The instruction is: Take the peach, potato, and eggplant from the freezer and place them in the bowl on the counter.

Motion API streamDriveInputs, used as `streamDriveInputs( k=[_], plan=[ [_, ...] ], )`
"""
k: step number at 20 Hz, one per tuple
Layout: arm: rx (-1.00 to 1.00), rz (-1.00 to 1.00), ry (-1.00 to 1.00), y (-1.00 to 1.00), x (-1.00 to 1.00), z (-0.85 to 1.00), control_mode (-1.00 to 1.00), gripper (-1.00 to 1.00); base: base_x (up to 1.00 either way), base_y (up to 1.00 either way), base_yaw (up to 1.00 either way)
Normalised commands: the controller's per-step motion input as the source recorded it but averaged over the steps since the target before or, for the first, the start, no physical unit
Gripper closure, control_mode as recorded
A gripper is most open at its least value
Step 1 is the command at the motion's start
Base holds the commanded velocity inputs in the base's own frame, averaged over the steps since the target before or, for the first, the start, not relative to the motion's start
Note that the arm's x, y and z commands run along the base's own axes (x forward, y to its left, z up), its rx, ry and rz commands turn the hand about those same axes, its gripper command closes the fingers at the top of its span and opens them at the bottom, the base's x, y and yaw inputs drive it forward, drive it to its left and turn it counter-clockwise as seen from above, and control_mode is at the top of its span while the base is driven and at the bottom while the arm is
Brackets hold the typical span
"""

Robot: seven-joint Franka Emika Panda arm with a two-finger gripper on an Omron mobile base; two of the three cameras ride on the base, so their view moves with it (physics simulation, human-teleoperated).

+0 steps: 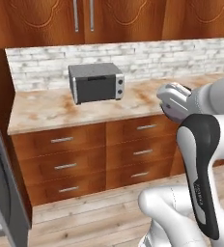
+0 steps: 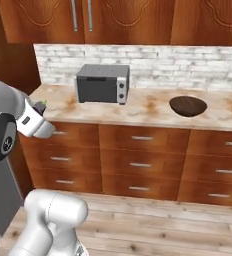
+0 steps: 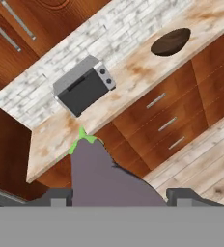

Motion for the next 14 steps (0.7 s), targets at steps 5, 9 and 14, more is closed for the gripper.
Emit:
streamDriveInputs(
  k=[5, 9, 14],
  plan=[
    [0.0, 0.0, 0.0, 0.0, 0.0, 0.0, 1.0, 1.0, 0.16, -1.0, 0.29],
    [0.0, 0.0, 0.0, 0.0, 0.0, 0.0, 1.0, 1.0, 0.32, -1.0, 0.16],
    [0.0, 0.0, 0.0, 0.0, 0.0, 0.0, 1.0, 1.0, 0.91, -1.0, 0.16]
  ],
)
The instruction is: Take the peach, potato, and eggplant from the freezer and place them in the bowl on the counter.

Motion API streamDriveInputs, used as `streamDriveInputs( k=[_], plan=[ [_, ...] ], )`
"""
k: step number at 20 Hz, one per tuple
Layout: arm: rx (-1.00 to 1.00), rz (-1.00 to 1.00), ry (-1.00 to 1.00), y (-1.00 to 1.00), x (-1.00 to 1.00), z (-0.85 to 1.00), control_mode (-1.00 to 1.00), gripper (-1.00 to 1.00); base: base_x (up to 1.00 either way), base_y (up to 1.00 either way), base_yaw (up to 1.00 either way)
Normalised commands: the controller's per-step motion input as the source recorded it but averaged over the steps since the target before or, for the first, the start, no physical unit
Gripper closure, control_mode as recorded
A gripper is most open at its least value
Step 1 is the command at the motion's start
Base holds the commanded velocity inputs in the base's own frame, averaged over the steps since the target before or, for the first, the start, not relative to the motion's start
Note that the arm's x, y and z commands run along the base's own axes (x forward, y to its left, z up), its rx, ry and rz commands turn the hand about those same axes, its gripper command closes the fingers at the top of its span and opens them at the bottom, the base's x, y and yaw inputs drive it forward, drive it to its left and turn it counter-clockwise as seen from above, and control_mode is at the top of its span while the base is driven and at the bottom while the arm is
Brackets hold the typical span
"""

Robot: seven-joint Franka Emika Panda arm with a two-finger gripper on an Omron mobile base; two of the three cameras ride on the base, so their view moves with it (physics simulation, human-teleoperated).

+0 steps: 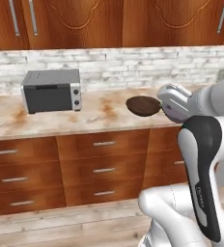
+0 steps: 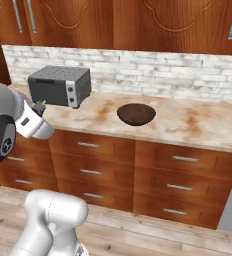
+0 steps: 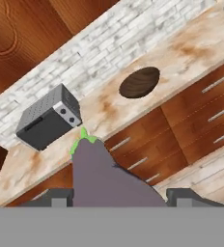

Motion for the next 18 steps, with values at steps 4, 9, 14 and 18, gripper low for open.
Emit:
streamDriveInputs(
  k=[4, 9, 14, 18],
  plan=[
    [0.0, 0.0, 0.0, 0.0, 0.0, 0.0, 1.0, 1.0, 1.0, -1.0, 0.19],
    [0.0, 0.0, 0.0, 0.0, 0.0, 0.0, 1.0, 1.0, 1.0, -0.45, 0.17],
    [0.0, 0.0, 0.0, 0.0, 0.0, 0.0, 1.0, 1.0, 1.0, -0.1, 0.19],
    [0.0, 0.0, 0.0, 0.0, 0.0, 0.0, 1.0, 1.0, 0.68, -0.25, 0.2]
  ],
)
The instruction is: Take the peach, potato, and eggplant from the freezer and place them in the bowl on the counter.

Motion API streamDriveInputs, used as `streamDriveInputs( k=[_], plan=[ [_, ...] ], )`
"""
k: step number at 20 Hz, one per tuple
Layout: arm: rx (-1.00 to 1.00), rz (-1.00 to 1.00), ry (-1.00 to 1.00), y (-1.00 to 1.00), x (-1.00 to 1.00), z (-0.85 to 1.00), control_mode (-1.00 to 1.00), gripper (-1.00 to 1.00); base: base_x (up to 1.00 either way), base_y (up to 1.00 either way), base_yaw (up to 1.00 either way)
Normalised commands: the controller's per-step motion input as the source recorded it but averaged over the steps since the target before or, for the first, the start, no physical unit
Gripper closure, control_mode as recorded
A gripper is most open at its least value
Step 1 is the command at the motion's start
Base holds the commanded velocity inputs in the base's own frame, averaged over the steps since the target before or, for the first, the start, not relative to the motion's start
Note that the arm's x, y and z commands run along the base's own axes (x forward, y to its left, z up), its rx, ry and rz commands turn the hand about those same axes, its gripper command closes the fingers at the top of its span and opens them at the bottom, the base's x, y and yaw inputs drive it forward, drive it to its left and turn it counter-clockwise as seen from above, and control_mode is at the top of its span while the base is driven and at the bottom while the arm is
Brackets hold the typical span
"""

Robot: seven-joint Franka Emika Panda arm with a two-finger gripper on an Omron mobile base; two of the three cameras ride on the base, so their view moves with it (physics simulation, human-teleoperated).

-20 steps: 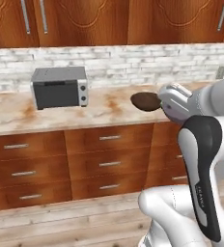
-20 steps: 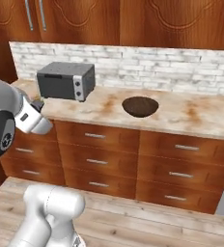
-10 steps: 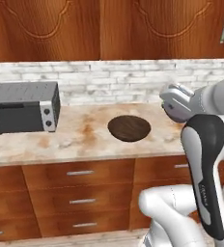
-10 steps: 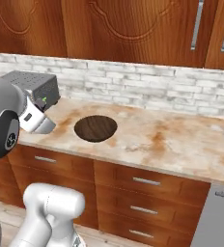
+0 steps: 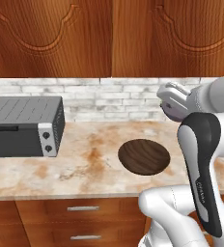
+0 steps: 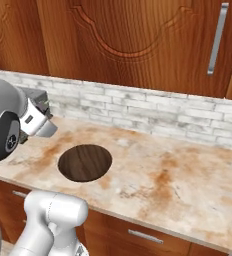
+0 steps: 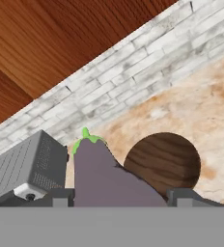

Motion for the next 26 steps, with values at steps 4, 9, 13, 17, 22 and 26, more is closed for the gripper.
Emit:
streamDriveInputs(
  k=[4, 9, 13, 17, 22, 26],
  plan=[
    [0.0, 0.0, 0.0, 0.0, 0.0, 0.0, 1.0, 1.0, 0.08, -0.13, 0.2],
    [0.0, 0.03, 0.0, 0.0, 0.0, -0.1, -1.0, 1.0, 0.0, -0.02, 0.13],
    [-0.01, 0.08, 0.0, 0.0, 0.02, -0.91, -1.0, 1.0, 0.0, 0.0, 0.0],
    [-0.01, 0.03, 0.01, -0.01, 0.31, -1.0, -1.0, 1.0, 0.0, 0.0, 0.0],
    [0.0, 0.04, 0.18, -0.05, 0.71, -0.79, -1.0, 1.0, 0.0, 0.0, 0.0],
    [0.0, 0.02, 0.18, 0.0, 0.55, -0.65, -1.0, 1.0, 0.0, 0.0, 0.0]
  ],
)
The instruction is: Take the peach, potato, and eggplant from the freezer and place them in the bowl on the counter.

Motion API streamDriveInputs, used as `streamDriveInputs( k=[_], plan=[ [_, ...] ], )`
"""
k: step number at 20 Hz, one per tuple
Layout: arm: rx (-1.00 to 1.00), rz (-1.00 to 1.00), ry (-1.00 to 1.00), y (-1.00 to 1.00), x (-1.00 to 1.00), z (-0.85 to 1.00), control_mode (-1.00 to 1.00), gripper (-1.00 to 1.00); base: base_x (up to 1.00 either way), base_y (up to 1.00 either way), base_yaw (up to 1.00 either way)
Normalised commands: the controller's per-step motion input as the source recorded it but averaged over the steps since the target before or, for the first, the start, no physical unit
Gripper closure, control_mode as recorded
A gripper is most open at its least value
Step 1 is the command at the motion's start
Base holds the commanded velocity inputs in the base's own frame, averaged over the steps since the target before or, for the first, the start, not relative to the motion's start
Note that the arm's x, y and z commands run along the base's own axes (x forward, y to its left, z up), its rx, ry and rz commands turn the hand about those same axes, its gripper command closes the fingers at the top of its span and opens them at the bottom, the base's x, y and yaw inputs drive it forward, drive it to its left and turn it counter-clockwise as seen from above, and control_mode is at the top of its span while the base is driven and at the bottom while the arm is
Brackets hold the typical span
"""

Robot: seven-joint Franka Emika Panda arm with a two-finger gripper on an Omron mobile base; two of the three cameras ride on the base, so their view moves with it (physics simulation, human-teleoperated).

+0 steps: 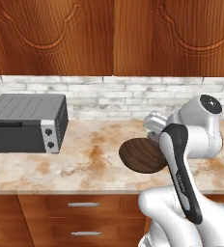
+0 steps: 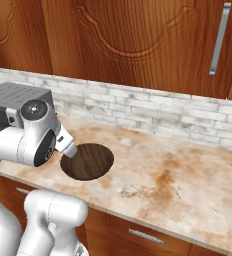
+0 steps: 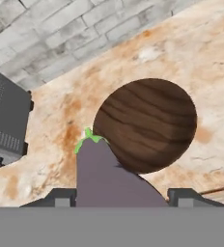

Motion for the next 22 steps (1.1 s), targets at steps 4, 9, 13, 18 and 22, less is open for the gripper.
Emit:
streamDriveInputs(
  k=[4, 9, 13, 18, 22],
  plan=[
    [0.0, 0.02, 0.12, 0.0, 0.37, -0.74, -1.0, 1.0, 0.0, 0.0, 0.0],
    [0.0, 0.01, 0.1, -0.07, 0.42, -0.46, -1.0, 1.0, 0.0, 0.0, 0.0],
    [0.0, 0.0, 0.1, -0.02, 0.49, -0.58, -1.0, 1.0, 0.0, 0.0, 0.0],
    [0.0, 0.0, 0.07, 0.0, 0.41, -0.62, -1.0, 1.0, 0.0, 0.0, 0.0],
    [0.0, 0.0, 0.01, 0.0, 0.42, -0.53, -1.0, 1.0, 0.0, 0.0, 0.0]
  ],
)
